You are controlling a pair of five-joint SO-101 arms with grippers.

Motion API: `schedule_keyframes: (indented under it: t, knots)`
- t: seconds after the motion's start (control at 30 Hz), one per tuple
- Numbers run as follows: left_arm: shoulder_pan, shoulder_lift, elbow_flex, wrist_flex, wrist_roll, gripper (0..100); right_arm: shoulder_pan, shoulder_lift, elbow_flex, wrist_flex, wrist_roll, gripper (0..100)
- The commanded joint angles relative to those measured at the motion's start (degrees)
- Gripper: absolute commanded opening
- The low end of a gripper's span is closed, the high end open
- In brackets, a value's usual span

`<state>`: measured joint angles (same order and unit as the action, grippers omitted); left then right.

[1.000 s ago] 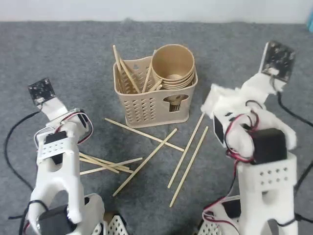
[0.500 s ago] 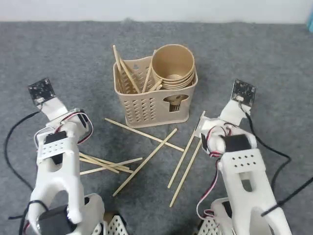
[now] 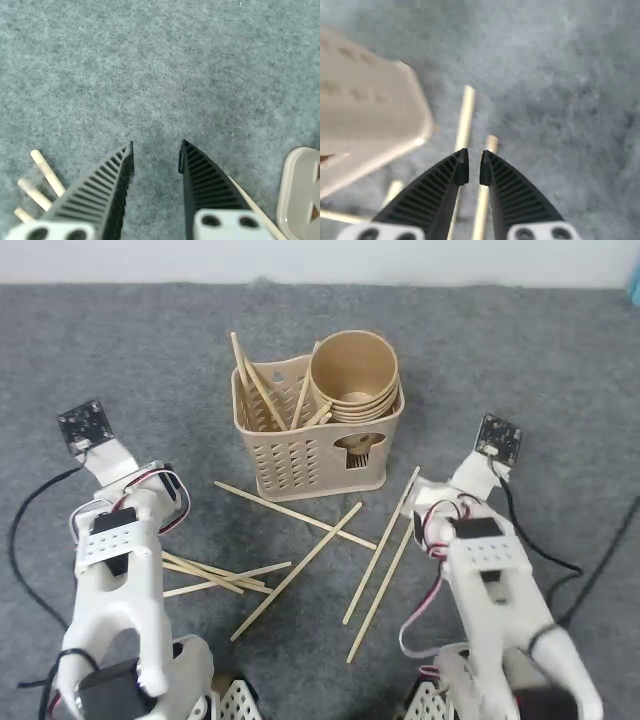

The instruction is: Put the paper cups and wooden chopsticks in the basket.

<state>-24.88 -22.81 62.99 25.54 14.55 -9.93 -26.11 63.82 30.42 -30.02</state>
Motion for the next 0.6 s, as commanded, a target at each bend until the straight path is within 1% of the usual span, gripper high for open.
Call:
schedule_keyframes:
  t: [0.0, 0.17, 0.43, 0.57]
  knots:
    - [-0.3, 0.1, -2.2, -1.5, -0.2, 14, 2.2, 6.0, -5.4, -1.5, 1.2, 5.0]
    - [-0.3, 0.1, -2.2, -1.5, -0.2, 14, 2.2, 11.6, -8.1, -1.5, 1.2, 5.2]
    - [-0.3, 0.1, -2.2, -1.5, -0.2, 14, 2.5, 11.5, -9.3, -1.5, 1.3, 5.4]
    - [-0.3, 0.1, -2.2, -1.5, -0.2, 14, 2.2, 10.1, -9.1, -1.5, 1.1, 10.0]
